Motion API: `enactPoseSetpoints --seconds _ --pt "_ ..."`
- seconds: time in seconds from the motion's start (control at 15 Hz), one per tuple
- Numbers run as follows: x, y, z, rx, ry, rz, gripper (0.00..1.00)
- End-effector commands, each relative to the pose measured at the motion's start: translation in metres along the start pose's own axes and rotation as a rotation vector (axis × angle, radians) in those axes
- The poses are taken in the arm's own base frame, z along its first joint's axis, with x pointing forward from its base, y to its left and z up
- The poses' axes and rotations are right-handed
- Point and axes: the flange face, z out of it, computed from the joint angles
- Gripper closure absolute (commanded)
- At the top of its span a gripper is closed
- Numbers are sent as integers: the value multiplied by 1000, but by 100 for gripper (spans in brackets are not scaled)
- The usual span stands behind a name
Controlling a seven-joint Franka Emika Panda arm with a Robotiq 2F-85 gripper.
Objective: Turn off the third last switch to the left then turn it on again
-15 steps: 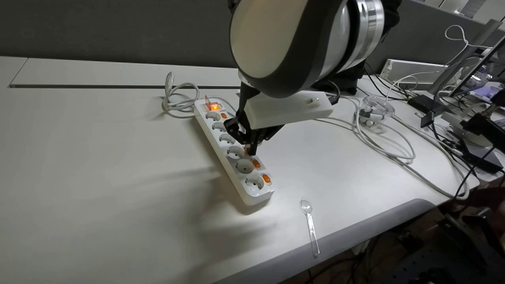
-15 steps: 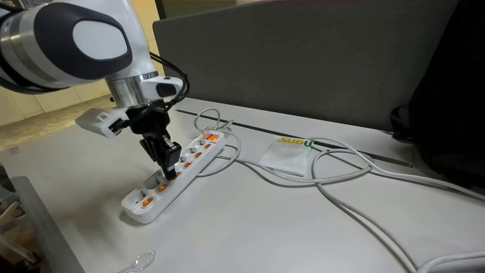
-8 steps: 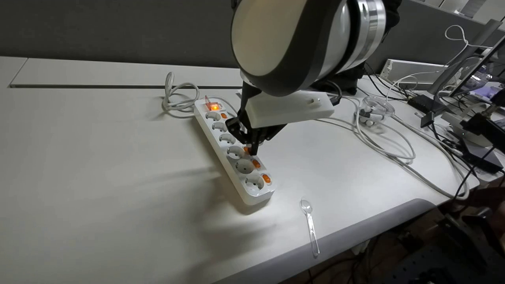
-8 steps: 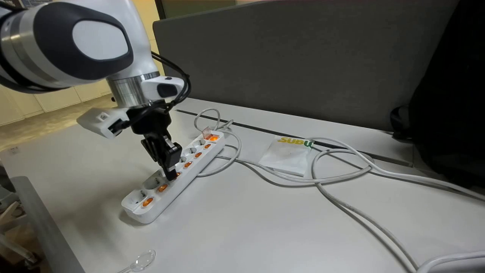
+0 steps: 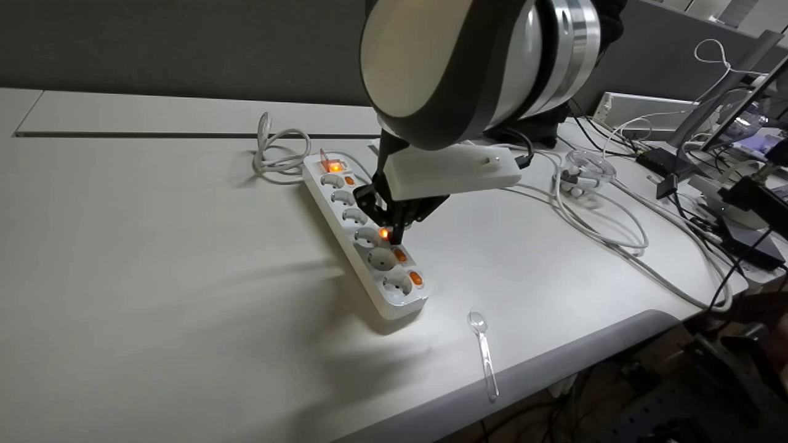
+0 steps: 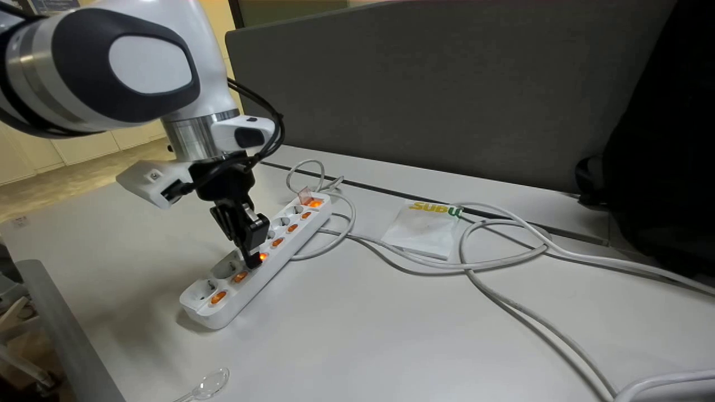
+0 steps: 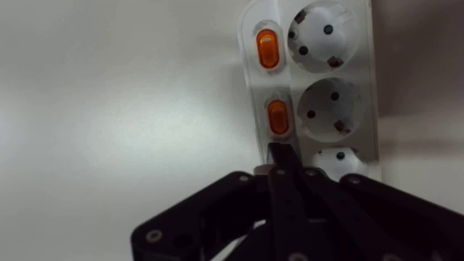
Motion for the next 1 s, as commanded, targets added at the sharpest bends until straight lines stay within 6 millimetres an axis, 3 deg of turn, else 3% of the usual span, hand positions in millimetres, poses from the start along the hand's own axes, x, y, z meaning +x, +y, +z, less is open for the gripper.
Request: enactPoseSetpoints --seconds 0.0,0.4,0.93 --pt "6 6 17 17 -15 14 100" --pt "-2 -1 9 27 -8 -25 100" --pt "-42 -9 -6 -22 -8 -15 100"
